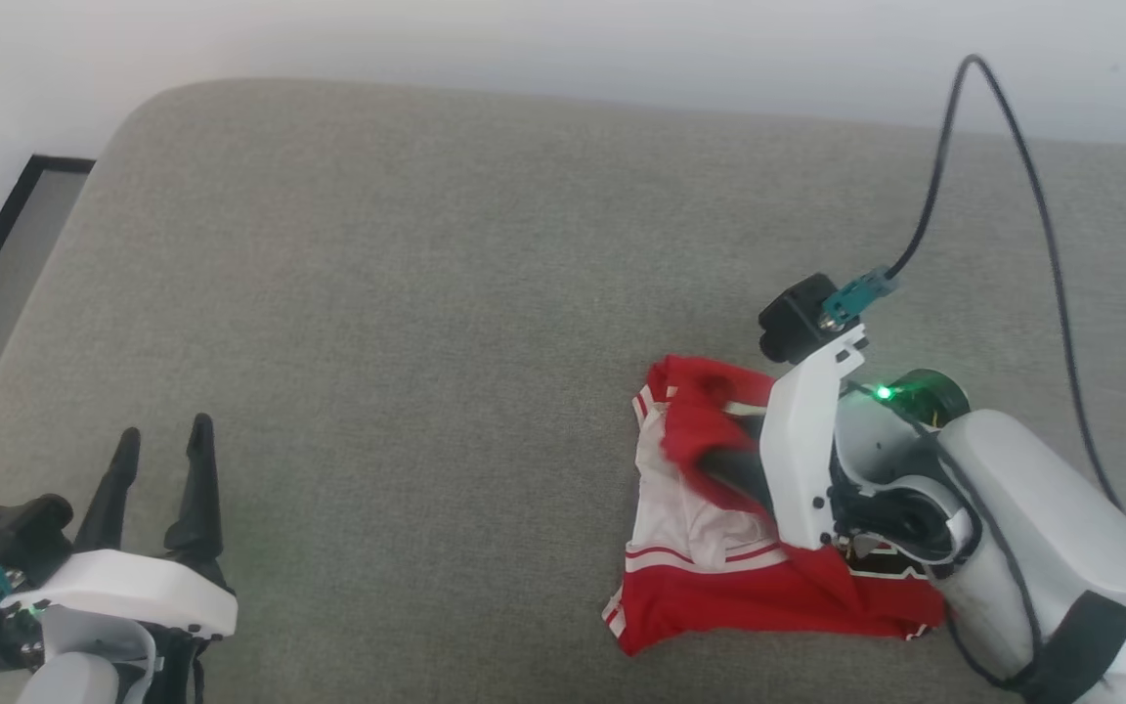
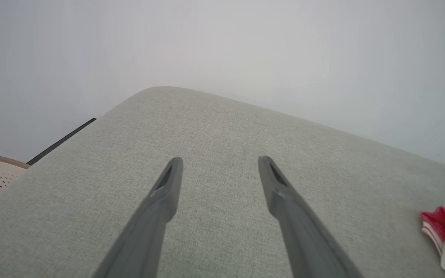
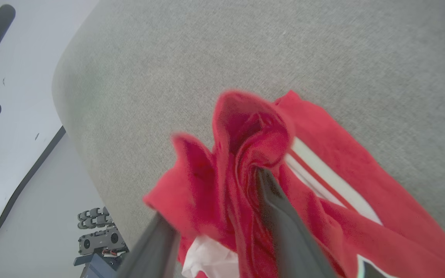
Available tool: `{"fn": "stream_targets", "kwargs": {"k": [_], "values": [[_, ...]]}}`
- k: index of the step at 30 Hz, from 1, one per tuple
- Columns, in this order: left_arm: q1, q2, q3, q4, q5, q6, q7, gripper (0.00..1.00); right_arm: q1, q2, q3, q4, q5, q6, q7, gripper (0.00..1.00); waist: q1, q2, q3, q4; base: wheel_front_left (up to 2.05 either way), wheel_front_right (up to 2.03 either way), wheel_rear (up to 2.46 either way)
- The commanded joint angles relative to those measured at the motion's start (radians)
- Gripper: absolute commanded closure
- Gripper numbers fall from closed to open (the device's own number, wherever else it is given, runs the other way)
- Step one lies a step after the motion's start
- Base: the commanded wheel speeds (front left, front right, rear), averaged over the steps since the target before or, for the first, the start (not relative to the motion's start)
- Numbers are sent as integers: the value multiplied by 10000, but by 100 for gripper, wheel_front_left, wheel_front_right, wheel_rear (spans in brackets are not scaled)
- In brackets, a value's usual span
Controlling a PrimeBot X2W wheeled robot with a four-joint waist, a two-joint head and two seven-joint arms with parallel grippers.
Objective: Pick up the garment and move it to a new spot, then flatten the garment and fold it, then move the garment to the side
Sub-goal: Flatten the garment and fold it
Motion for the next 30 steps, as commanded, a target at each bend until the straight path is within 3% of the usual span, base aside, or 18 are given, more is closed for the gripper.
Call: {"fn": "stream_targets", "kwargs": {"k": [1,7,15,30], "values": [[22,7,83,24,97,-44,-34,0,-121,-91,6,-25,111,4,-167,0,0,0,-102,-109,0,0,0],[243,99,208,25,138,-47,-35,0,136,-570,-271,-426,332,4,-677,0,0,0,-376,-475,0,0,0],[532,251,296,8,160,-38,-37,0,850,-1290,-1420,-755,75,4,-1565,0,0,0,-761,-1088,0,0,0],[993,576,472,24,132,-14,-38,0,2685,-1767,-3667,-424,-896,4,-4826,0,0,0,-1256,-2217,0,0,0]]}}
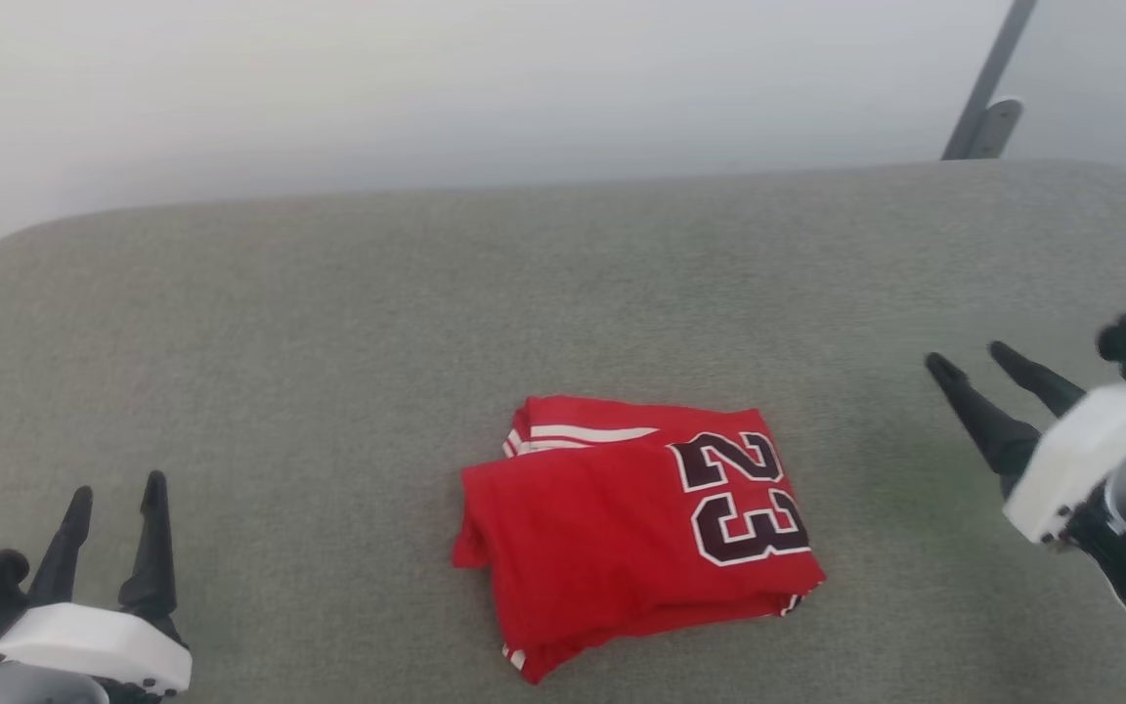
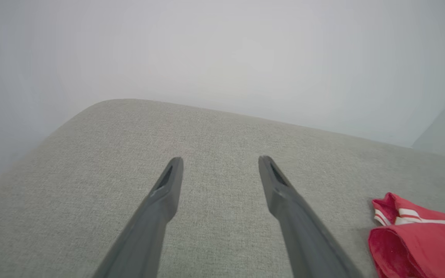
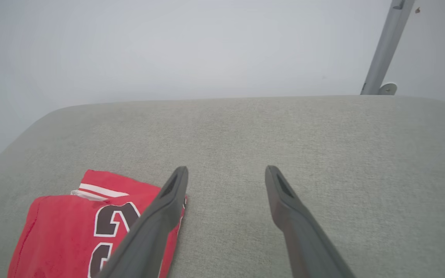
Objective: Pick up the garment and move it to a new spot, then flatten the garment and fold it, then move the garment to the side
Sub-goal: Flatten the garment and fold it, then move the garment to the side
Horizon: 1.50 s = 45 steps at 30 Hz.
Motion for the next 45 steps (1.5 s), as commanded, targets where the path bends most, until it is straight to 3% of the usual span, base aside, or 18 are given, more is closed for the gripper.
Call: {"fn": "stream_targets", "kwargs": {"k": [1,13,21,45], "values": [[108,72,33,16,88,13,-36,0,147,-32,-71,-6,-137,2,-251,0,0,0,-109,-129,0,0,0],[456,121,229,305,4,-81,-37,0,1314,-176,-499,615,-394,2,-2694,0,0,0,-612,-358,0,0,0],[664,18,562,367,216,-200,-38,0,1830,-92,-666,914,-577,1,-3623,0,0,0,-829,-395,0,0,0],[831,-325,1121,519,820,-471,-39,0,2710,445,-1395,363,-1198,2,-3642,0,0,0,-1011,-418,0,0,0]]}}
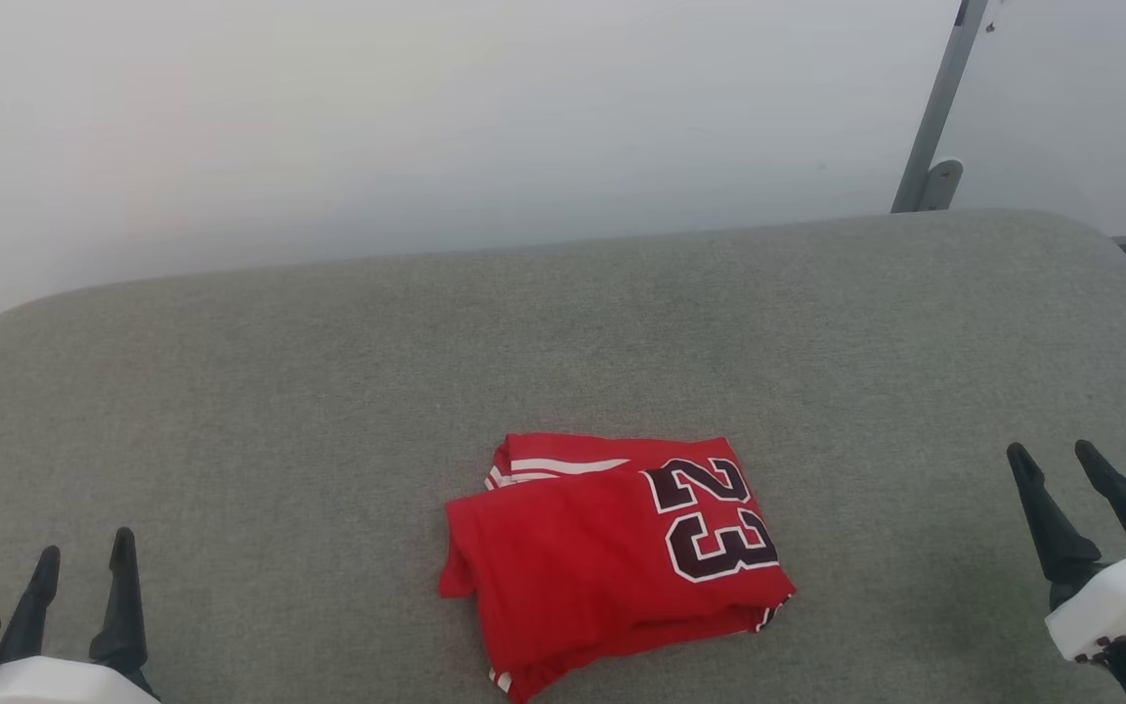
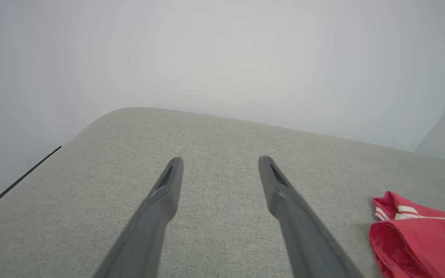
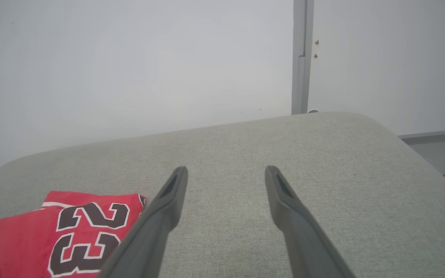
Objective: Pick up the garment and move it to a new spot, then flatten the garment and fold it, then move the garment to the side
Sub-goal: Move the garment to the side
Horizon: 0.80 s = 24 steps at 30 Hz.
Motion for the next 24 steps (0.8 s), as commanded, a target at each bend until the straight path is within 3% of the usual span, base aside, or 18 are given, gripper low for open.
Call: {"fn": "stream_targets", "kwargs": {"k": [1,15,24], "values": [[96,-3,53,14,147,-17,-39,0,95,33,-14,-28,-70,4,13,0,0,-1,0,5,0,0,0],[36,-134,81,-73,342,-98,-39,0,225,234,-180,-328,-318,3,315,0,0,-1,14,374,0,0,0],[-42,-238,-24,-94,306,-132,-26,0,26,269,298,-188,4,4,947,0,0,-1,87,972,0,0,0]]}}
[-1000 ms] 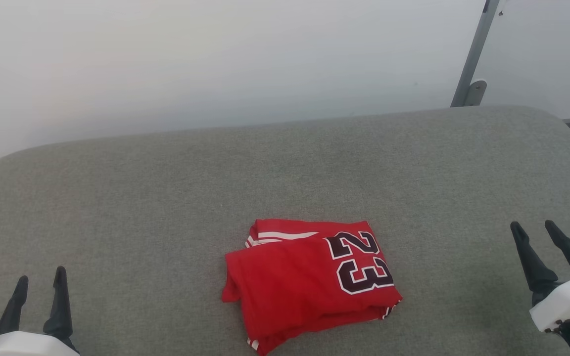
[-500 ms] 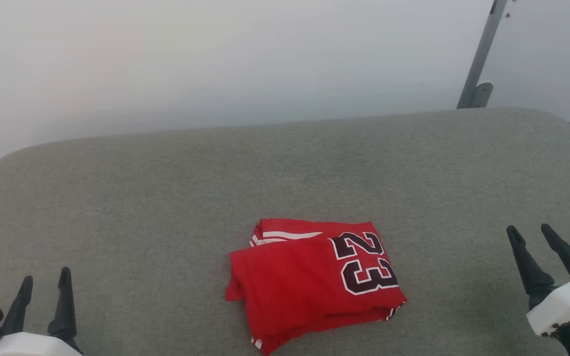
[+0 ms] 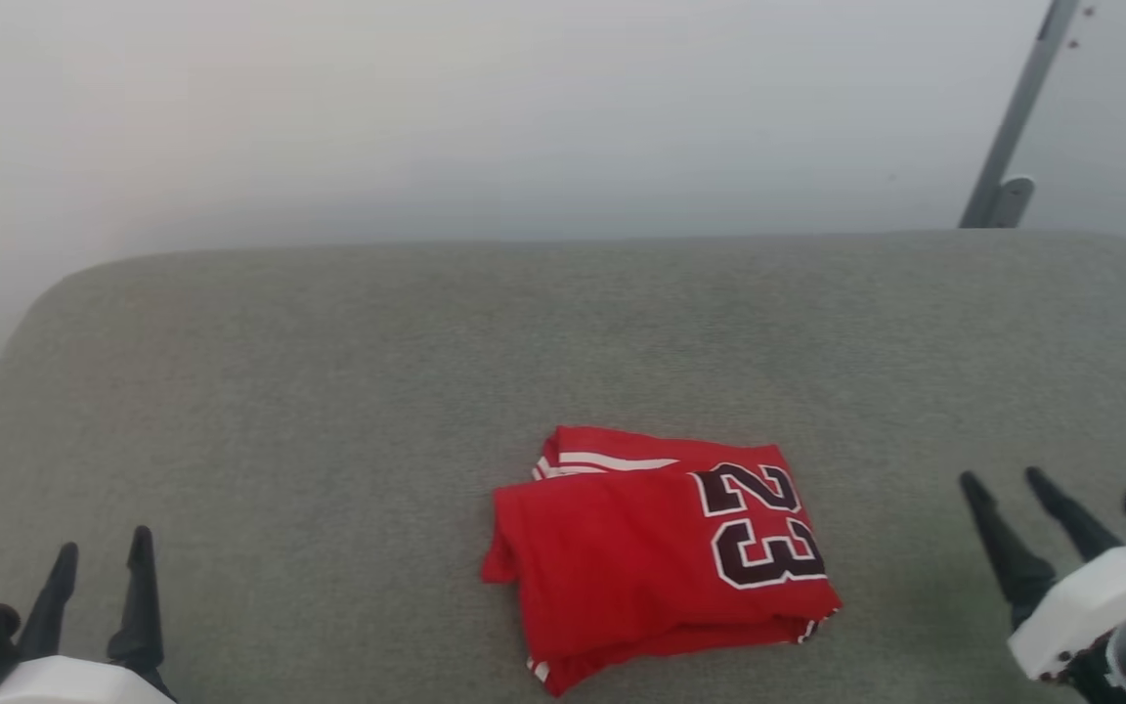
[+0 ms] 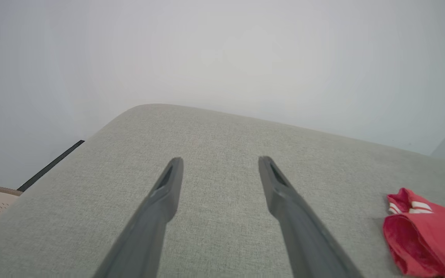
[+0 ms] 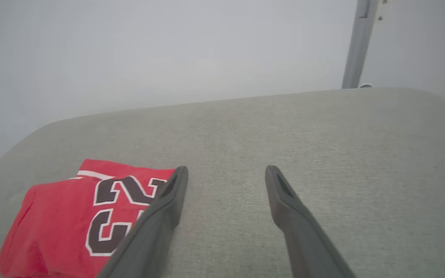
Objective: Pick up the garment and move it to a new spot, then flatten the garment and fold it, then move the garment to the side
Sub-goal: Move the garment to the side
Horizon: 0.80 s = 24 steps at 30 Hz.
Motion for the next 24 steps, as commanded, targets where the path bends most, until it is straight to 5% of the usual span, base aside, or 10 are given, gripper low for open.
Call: {"fn": "stream_targets", "kwargs": {"k": [1,24], "values": [[-39,-54,-53,-7,2,-45,-18,0,-178,-28,166,69,130,3,159,0,0,-1,46,224,0,0,0],[-743,-529,-720,206,96,-187,2,0,-2074,-499,2051,1672,1361,3,5146,0,0,-1,1286,1979,0,0,0]]}}
